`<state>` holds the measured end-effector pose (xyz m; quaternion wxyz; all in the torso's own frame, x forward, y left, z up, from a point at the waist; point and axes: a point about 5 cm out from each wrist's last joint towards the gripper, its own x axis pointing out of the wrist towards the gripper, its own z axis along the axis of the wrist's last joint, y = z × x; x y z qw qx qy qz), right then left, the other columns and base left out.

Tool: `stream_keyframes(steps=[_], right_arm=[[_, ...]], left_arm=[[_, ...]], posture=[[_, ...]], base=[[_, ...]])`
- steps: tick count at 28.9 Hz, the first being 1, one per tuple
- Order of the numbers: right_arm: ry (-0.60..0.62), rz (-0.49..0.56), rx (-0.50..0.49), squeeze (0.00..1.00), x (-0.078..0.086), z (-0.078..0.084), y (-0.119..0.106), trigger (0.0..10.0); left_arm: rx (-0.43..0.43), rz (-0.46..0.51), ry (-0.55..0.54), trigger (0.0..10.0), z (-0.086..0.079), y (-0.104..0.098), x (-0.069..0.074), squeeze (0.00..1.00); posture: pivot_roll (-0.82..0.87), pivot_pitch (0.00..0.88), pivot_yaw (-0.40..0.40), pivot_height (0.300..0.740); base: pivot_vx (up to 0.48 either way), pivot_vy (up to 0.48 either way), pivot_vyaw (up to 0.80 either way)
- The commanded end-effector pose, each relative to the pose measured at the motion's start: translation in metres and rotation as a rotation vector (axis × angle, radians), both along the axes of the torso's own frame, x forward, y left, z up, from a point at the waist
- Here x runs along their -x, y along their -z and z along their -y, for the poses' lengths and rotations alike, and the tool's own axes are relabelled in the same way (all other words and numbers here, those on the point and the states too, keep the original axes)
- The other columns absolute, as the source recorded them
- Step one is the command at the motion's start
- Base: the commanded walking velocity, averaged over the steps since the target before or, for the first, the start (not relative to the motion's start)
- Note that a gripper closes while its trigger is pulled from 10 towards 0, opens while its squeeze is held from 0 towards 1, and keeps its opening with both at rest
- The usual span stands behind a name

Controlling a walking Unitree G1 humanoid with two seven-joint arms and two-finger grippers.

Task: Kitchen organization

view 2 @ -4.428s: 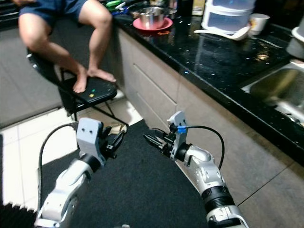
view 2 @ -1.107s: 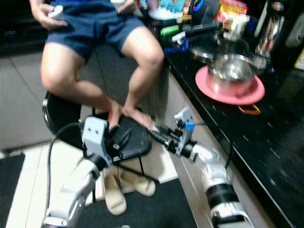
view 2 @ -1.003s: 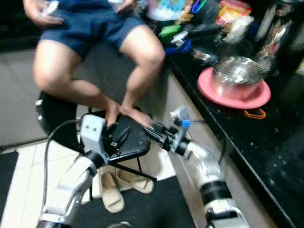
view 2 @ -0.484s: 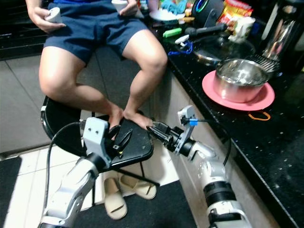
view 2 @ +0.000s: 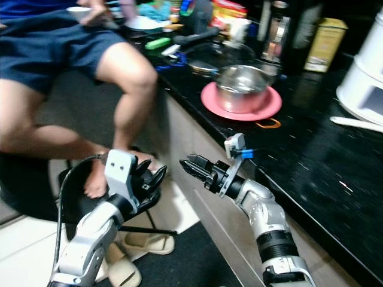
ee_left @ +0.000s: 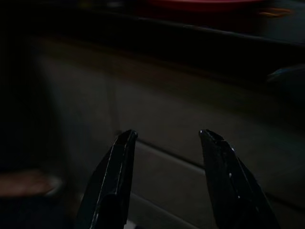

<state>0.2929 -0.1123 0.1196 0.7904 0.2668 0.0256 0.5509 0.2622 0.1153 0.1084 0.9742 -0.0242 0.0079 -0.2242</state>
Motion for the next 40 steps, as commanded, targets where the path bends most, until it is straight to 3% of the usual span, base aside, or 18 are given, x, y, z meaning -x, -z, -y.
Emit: stream_keyframes(steps=[1,4,5,7,11,13,19,23,30,34,38,40], right_arm=[[-0.055,0.042,-0.112,0.00,0.003,0.006,-0.023,10.0],[-0.171,0.102,-0.250,0.00,0.014,0.008,-0.054,10.0],[-0.171,0.102,-0.250,0.00,0.014,0.008,-0.054,10.0],[-0.304,0.184,-0.362,0.00,0.029,0.010,-0.084,10.0],[-0.372,0.243,-0.443,0.00,0.038,0.008,-0.106,10.0],[-0.372,0.243,-0.443,0.00,0.038,0.008,-0.106,10.0],[-0.195,0.238,-0.446,0.00,0.018,0.000,-0.123,10.0],[-0.060,0.218,-0.372,0.00,0.006,0.004,-0.130,10.0],[-0.025,0.209,-0.363,0.00,0.003,0.006,-0.132,10.0],[0.058,0.192,-0.337,0.00,-0.005,0.005,-0.132,10.0],[0.140,0.183,-0.286,0.00,-0.013,0.008,-0.130,10.0],[0.194,0.202,-0.199,0.00,-0.018,0.008,-0.127,10.0]], left_arm=[[0.002,0.012,0.028,10.0,0.002,-0.002,0.004,0.00],[-0.024,0.025,0.064,10.0,0.005,-0.003,0.006,0.00],[-0.024,0.025,0.064,10.0,0.005,-0.003,0.006,0.00],[-0.024,0.026,0.070,10.0,0.005,-0.003,0.006,0.00],[-0.019,0.025,0.076,10.0,0.005,-0.003,0.006,0.00],[-0.019,0.025,0.076,10.0,0.005,-0.003,0.006,0.00],[-0.017,0.038,0.082,10.0,0.005,-0.006,0.007,0.00],[0.021,0.174,0.135,10.0,0.019,-0.045,0.011,0.00],[0.002,0.278,0.176,10.0,0.032,-0.071,0.015,0.00],[0.012,0.387,0.128,10.0,0.033,-0.099,0.013,0.00],[-0.006,0.418,0.046,10.0,0.024,-0.107,0.009,0.00],[-0.044,0.405,-0.041,10.0,0.013,-0.106,0.006,0.00]], posture=[[0.04,0.002,-0.014,0.732],[0.04,0.003,-0.012,0.732],[0.04,0.003,-0.012,0.732],[0.04,0.003,-0.010,0.732],[0.04,0.002,-0.010,0.732],[0.04,0.002,-0.010,0.732],[0.04,0.001,-0.014,0.732],[0.04,0.004,-0.017,0.732],[0.04,0.004,-0.017,0.732],[0.04,0.004,-0.016,0.732],[0.04,0.006,-0.018,0.732],[0.04,0.005,-0.019,0.732]], base=[[0.000,0.000,-0.80],[0.000,0.000,0.00],[0.000,0.000,0.00],[0.000,0.000,0.00],[0.000,0.000,0.00],[0.000,0.000,0.00],[0.000,0.000,-0.25],[0.000,0.000,-0.80],[0.000,0.000,-0.80],[0.000,0.000,-0.80],[0.000,0.000,-0.80],[0.000,0.000,-0.80]])
